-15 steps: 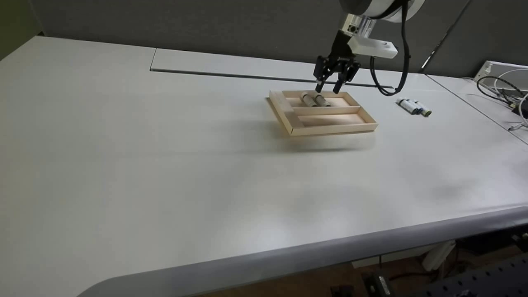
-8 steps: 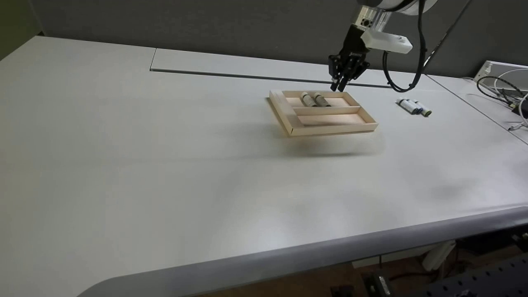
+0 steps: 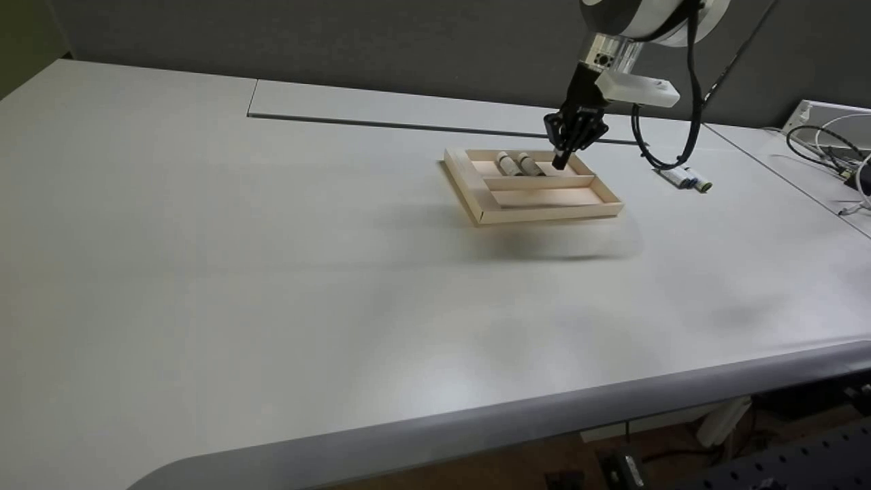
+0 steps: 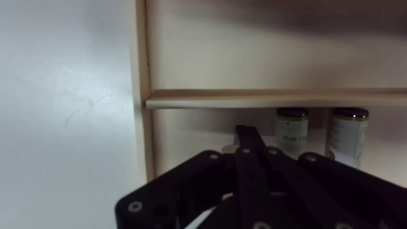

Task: Pick up a vial and put it in the top compartment of the beige tray

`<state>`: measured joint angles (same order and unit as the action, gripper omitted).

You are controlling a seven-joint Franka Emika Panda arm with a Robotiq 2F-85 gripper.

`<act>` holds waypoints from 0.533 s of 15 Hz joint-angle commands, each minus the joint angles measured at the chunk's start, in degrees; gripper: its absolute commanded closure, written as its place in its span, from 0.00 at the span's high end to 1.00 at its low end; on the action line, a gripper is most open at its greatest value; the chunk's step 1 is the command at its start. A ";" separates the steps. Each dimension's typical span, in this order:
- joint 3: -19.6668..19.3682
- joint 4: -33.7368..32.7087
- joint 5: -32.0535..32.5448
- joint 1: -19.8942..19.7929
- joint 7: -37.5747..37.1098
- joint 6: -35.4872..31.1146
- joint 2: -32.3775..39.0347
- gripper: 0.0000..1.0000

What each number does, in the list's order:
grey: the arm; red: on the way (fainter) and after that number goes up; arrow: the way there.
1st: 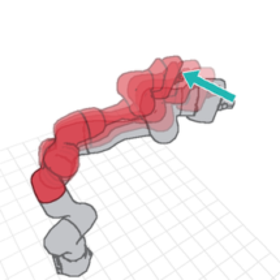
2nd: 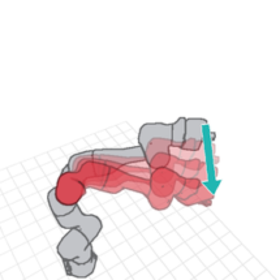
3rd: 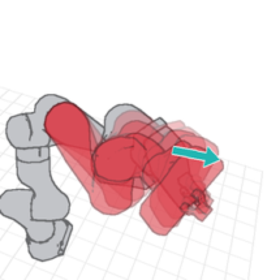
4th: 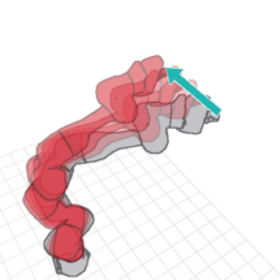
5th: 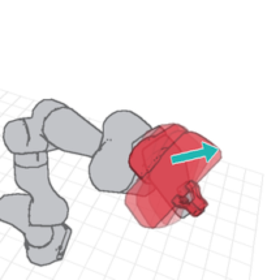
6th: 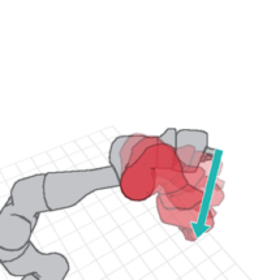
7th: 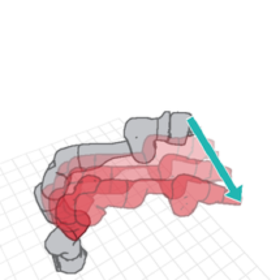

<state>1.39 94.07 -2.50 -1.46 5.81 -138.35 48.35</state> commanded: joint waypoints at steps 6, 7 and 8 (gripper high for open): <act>0.83 0.76 -0.41 -0.18 -0.66 -1.79 0.85 0.00; 1.49 1.08 -1.00 -0.60 -0.24 -2.42 0.63 0.00; 2.15 1.39 -1.72 -1.00 0.04 -3.07 0.40 0.00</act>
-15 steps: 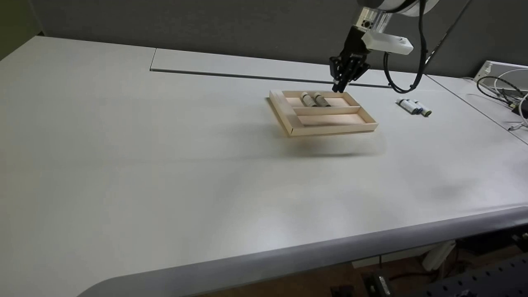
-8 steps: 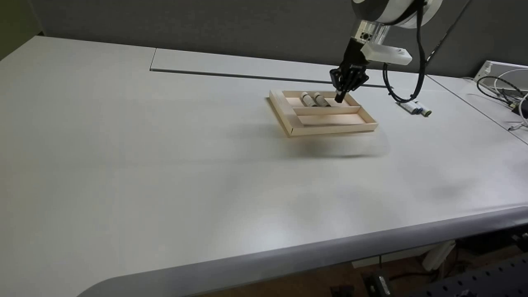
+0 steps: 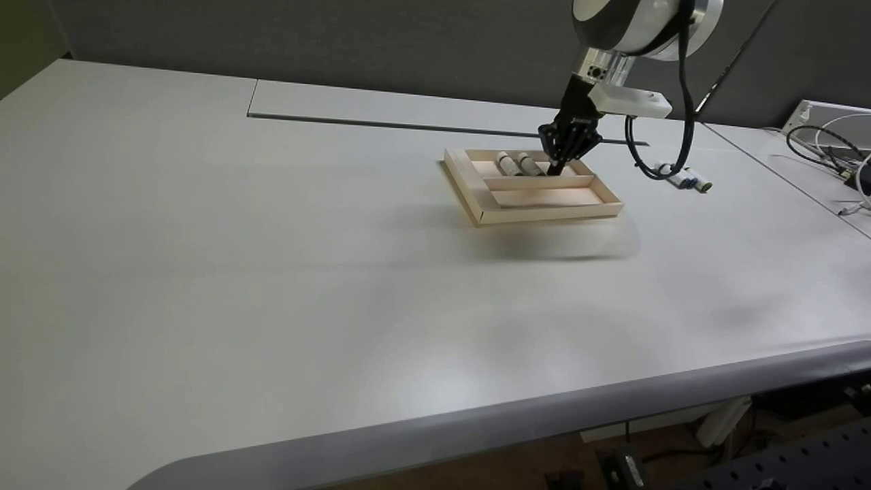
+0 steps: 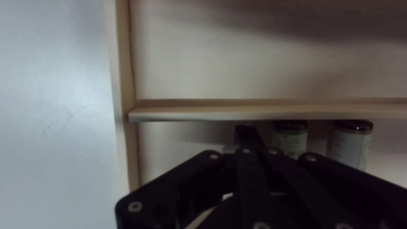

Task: Pick up a vial and put it in the top compartment of the beige tray

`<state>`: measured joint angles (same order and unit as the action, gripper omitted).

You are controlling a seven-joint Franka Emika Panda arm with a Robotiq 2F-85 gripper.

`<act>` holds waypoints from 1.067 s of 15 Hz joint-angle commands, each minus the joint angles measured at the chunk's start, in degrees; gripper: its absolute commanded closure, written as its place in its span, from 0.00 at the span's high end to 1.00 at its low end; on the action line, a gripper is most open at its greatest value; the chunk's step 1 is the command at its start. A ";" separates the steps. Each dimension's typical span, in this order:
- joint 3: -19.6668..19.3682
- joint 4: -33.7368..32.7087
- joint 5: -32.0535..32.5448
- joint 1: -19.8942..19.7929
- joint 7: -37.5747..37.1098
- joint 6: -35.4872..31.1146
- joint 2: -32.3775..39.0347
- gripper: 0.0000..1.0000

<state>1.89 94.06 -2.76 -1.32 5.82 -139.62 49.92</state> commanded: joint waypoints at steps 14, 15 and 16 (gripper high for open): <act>5.41 1.03 -6.77 -4.33 3.61 -4.59 -0.70 0.00; 5.48 1.07 -6.75 -4.27 3.71 -4.69 -0.69 0.00; 5.54 1.03 -6.75 -4.19 3.76 -4.65 -0.61 0.00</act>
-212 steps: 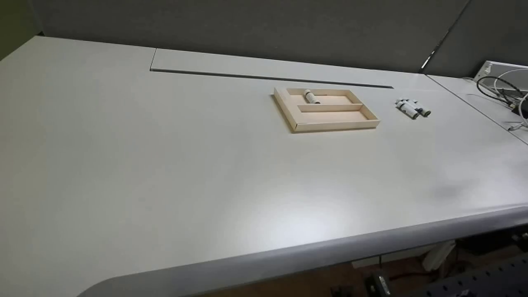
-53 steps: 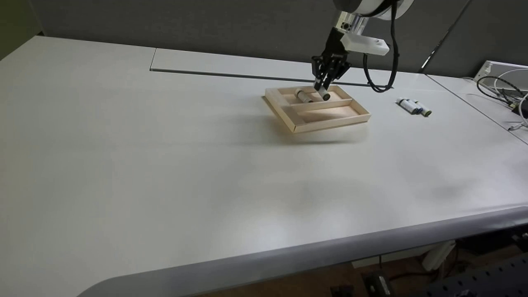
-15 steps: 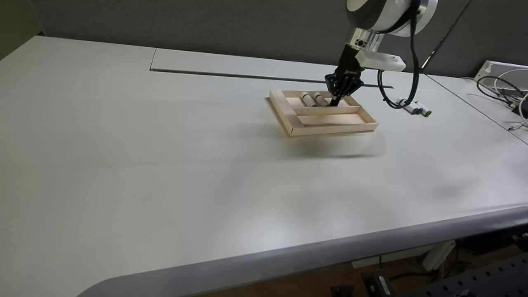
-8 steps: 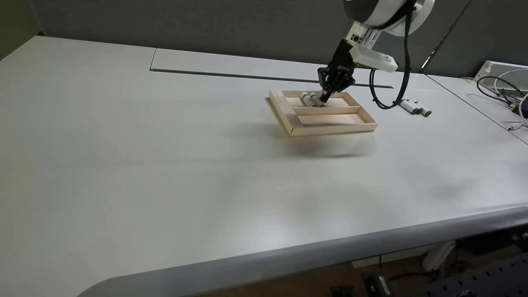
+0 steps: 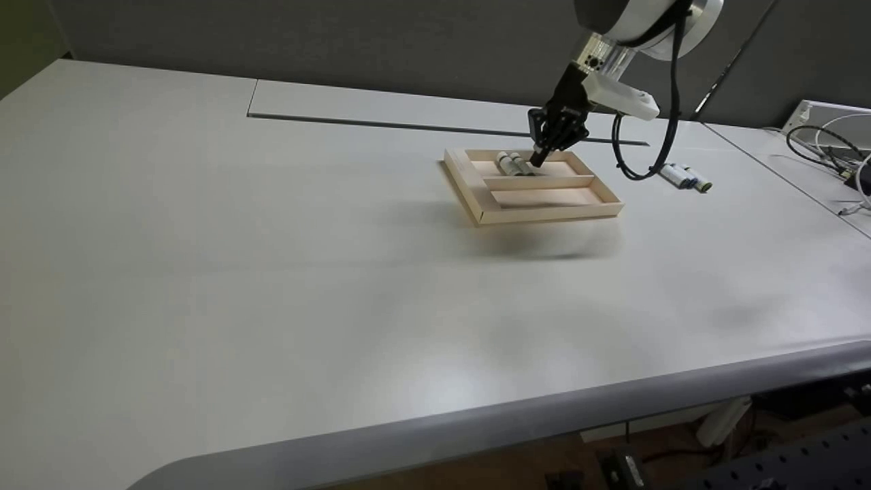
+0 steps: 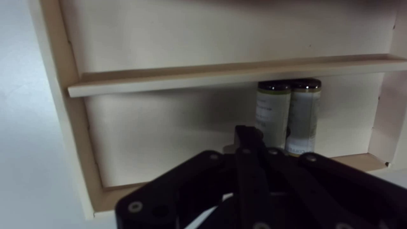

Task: Pick up a vial and put it in the top compartment of the beige tray

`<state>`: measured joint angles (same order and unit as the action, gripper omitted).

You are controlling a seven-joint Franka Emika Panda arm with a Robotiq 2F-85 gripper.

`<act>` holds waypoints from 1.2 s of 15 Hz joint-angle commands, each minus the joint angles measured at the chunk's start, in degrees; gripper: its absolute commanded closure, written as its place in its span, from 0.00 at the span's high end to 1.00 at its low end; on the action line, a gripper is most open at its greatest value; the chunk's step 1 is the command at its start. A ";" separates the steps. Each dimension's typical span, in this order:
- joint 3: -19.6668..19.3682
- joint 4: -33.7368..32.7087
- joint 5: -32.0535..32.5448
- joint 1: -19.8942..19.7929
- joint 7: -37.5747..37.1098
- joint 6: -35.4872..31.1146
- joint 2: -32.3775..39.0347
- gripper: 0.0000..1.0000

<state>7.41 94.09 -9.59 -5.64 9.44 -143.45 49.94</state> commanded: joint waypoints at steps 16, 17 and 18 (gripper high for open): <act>2.77 0.48 -0.10 2.20 1.52 -1.28 0.21 0.00; 2.97 0.44 -0.14 2.19 1.69 -1.43 0.26 0.00; 3.18 0.36 -0.19 2.14 1.88 -1.44 0.34 0.00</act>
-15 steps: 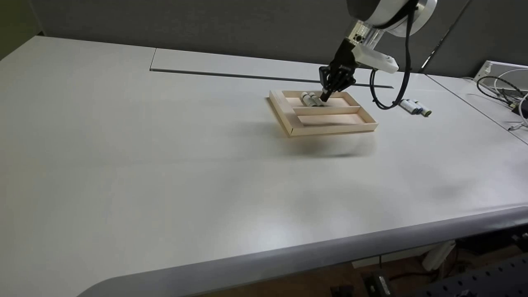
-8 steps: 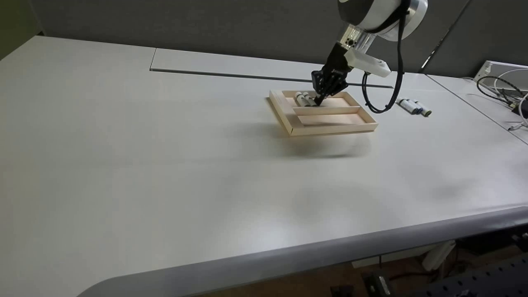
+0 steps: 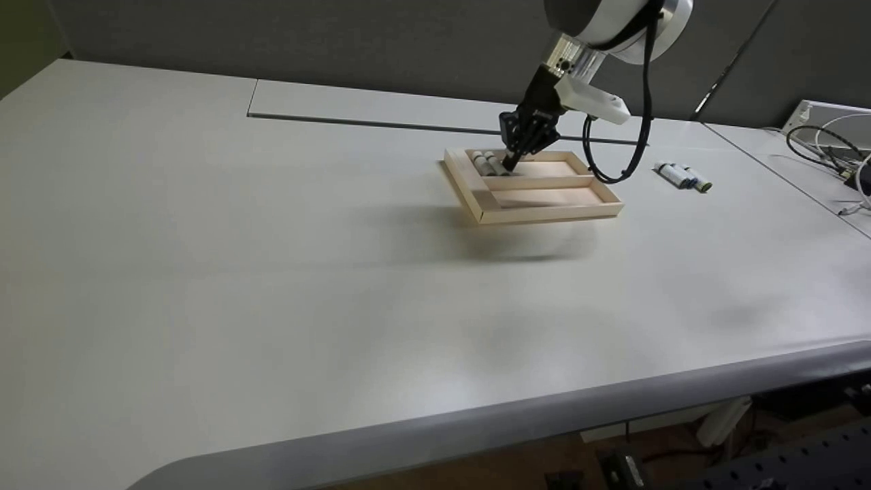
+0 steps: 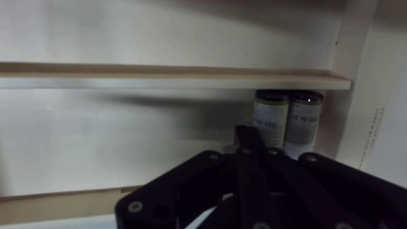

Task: Pick up a vial and put it in the top compartment of the beige tray

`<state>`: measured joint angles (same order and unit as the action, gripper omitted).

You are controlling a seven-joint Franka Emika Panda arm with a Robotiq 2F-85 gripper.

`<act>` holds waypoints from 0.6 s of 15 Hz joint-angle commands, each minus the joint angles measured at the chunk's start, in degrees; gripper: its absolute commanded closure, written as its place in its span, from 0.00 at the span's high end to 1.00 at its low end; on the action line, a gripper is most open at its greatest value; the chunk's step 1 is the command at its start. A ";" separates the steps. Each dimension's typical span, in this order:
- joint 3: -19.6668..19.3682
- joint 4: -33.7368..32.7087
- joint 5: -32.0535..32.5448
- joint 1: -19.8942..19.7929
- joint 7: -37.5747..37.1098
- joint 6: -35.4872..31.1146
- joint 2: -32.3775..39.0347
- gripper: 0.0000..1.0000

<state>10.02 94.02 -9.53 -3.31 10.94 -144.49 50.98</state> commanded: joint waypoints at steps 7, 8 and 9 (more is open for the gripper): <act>0.38 1.06 0.13 -0.87 1.48 -0.43 -2.88 0.00; -0.13 1.38 0.64 -0.74 1.44 -0.27 -4.12 0.00; -0.64 1.68 1.22 -0.67 1.44 0.52 -5.54 0.00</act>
<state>10.29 93.90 -9.40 -3.72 12.39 -145.18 49.93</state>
